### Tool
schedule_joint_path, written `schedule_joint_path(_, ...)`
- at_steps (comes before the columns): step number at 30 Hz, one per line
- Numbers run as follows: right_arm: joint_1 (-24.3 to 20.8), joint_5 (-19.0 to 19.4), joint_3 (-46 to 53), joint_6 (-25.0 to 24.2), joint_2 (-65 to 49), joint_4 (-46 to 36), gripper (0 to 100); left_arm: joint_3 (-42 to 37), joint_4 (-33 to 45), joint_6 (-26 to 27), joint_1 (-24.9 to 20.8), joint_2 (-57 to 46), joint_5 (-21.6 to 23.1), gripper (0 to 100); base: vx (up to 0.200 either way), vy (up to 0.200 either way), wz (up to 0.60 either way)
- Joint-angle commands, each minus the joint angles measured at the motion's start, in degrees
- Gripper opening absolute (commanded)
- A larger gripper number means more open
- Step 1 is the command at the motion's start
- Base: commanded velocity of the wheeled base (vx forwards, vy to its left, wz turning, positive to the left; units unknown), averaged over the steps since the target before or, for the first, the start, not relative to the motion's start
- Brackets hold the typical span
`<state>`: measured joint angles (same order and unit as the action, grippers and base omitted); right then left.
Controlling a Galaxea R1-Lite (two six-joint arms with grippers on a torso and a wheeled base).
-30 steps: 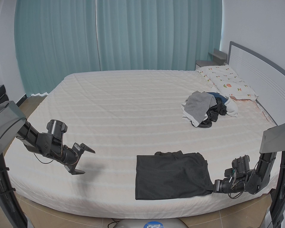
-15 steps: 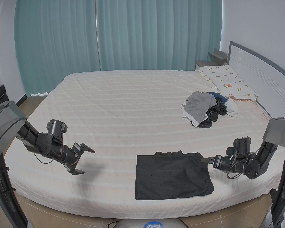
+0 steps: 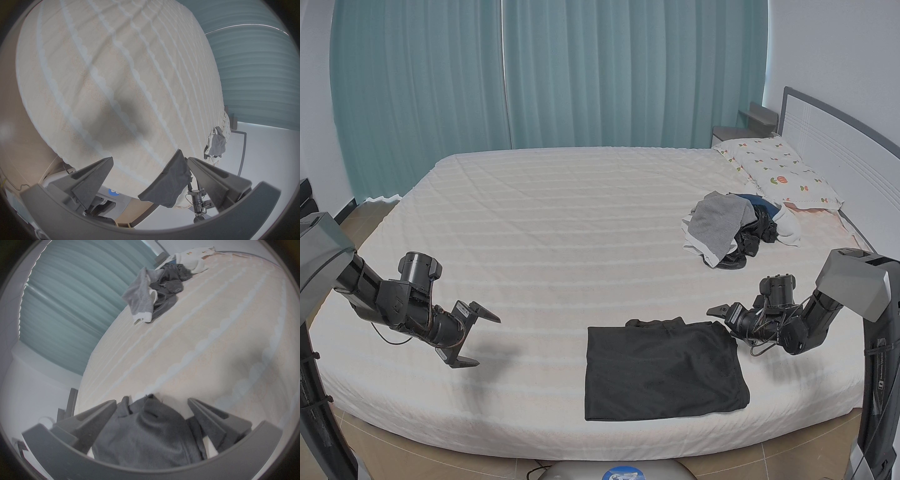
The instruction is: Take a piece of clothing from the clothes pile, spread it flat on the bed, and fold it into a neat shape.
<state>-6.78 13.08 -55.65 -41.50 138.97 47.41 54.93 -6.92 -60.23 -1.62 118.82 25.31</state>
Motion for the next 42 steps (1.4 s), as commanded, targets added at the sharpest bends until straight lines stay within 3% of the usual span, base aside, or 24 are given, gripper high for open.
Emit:
schedule_joint_path(1, -0.60, -1.65, -3.32, -1.75, 3.67, -0.39, 0, 0.00, -0.02, 0.03, 0.04, 0.18, 0.00, 100, 0.000, 0.000, 0.00)
schedule_joint_path(14, 0.71, -2.53, -3.59, -6.14, 1.48, -0.04, 0, 0.00, -0.02, 0.03, -0.05, 0.09, 0.00, 100, 0.000, 0.000, 0.00)
schedule_joint_path(34, 2.91, -2.62, -3.24, -6.58, 2.27, 0.32, 0, -0.09, -0.02, 0.12, -0.05, 0.18, 0.00, 100, 0.000, 0.000, 0.00)
schedule_joint_path(35, 2.91, -2.36, -2.80, -6.49, 2.18, 0.32, 100, -0.17, -0.02, 0.12, -0.05, 0.18, -0.08, 100, 0.000, 0.000, 0.00)
schedule_joint_path(42, 3.44, -2.62, 0.02, -6.49, -1.07, 0.84, 100, -0.26, -0.11, -0.24, -0.22, 0.01, -0.96, 100, 0.000, 0.000, 0.00)
